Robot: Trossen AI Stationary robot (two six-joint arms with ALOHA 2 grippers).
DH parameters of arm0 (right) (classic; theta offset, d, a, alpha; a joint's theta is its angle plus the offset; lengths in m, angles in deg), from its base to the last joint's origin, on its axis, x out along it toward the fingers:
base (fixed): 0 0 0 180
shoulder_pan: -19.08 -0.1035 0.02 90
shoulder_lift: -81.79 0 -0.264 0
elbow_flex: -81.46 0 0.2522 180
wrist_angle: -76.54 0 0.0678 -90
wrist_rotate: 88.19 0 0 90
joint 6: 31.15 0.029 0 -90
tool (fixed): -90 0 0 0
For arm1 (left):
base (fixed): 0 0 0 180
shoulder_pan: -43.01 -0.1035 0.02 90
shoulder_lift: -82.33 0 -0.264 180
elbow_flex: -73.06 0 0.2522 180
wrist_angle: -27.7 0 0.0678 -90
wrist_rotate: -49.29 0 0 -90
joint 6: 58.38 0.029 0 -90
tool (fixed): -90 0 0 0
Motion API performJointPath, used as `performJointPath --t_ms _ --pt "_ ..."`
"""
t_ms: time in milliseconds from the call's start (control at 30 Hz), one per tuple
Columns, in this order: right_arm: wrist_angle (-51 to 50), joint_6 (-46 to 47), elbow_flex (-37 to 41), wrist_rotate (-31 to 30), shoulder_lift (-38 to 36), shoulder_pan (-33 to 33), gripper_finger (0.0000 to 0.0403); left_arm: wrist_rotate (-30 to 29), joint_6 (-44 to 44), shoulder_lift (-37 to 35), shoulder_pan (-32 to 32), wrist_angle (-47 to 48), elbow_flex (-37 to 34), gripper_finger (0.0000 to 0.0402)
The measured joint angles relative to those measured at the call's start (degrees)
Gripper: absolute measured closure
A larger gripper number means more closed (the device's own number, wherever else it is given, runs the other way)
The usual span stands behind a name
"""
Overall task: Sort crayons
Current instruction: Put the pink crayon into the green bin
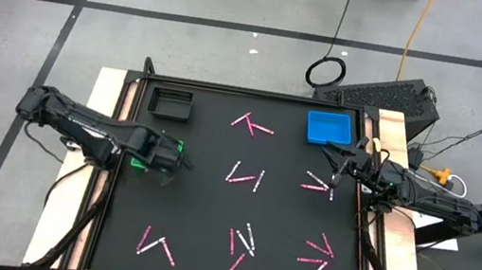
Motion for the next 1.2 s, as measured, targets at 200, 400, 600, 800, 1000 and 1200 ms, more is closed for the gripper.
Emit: performJointPath --t_ms 200,400,600,800,1000,1200 --pt "0.58 0.00 0.00 0.06 0.00 0.00 0.0298 -2.41 8.37 0.94 -8.04 -0.91 -0.50 0.0388" --pt "-0.09 0.00 0.00 0.17 0.00 0.00 0.0298 0.64 14.95 1.00 -13.64 -7.14 -4.21 0.0388" --pt "-0.17 0.23 0.00 0.13 0.02 0.00 0.0298 1.45 19.49 1.00 -14.69 -7.65 -7.15 0.0388" --pt "0.06 3.50 0.00 0.11 0.02 0.00 0.0298 -0.16 27.78 1.00 -15.81 -7.42 -11.25 0.0388" --pt "1.67 7.22 0.00 -0.04 0.02 0.00 0.0298 -0.63 33.09 1.00 -17.00 -7.59 -11.91 0.0388" --pt "1.79 8.02 0.00 -0.42 0.00 0.00 0.0298 -0.92 35.61 1.00 -16.99 -10.01 -11.91 0.0388"
